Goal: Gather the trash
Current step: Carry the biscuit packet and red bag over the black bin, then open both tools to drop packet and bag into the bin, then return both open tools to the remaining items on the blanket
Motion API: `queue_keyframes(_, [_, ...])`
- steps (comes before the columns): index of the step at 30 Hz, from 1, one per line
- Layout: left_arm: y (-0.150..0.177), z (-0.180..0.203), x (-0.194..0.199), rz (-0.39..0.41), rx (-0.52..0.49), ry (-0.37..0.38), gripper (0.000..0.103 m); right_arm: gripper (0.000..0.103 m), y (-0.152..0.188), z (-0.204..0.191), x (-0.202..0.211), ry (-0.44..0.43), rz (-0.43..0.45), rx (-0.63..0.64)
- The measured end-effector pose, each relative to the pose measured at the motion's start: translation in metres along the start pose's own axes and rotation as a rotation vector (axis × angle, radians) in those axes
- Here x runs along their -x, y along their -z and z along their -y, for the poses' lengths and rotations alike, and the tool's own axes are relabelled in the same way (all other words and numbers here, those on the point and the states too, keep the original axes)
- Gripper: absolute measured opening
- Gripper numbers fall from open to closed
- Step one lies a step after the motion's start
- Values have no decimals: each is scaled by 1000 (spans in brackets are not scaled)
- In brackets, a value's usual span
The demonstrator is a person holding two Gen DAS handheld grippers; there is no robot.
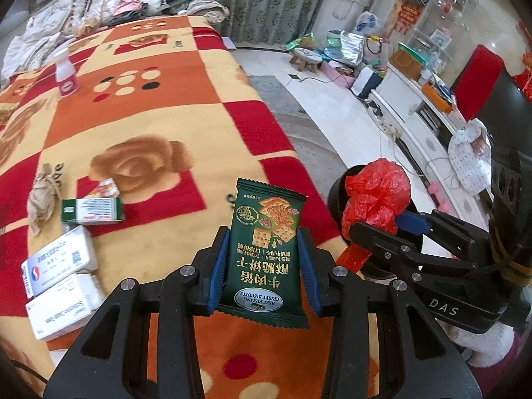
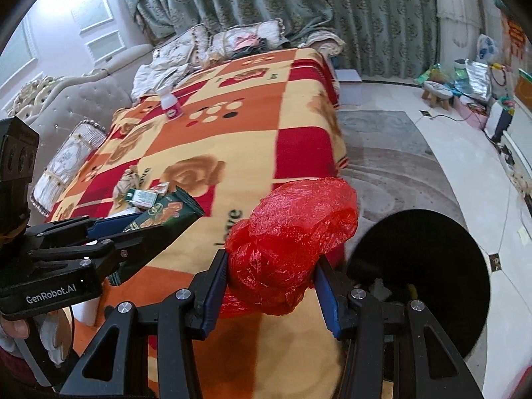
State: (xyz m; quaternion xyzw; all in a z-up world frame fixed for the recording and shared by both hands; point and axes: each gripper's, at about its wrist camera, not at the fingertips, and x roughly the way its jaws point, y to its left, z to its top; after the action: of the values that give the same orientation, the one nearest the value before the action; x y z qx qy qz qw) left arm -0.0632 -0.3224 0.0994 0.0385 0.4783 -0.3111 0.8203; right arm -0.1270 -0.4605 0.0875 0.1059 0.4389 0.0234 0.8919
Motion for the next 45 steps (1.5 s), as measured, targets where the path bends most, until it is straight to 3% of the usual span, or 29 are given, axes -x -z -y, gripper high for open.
queue_keyframes(21, [-17,73,-57,-75,-69,139,38,49,23,101,18,147,-15,-152])
queue_keyframes(27, [-22,89,-70,-78,-69,230,38,51,27,125,15,189,-37,-181])
queue_keyframes(29, [-24,89,-72,-74,-57,262,39,53,28,131,13,206,-47,-189])
queue_keyframes(32, [-26,91,-76,-78,-51,287,43,71,31,138,13,230,-48,-198])
queue_keyframes(34, [-26,91,-77,-79,-53,285,47,74,31,141,15,233,-43,-202])
queue_keyframes(45, [-22,77,-66,-73,-42,193,48,74,35,134,5,205,-66,-205])
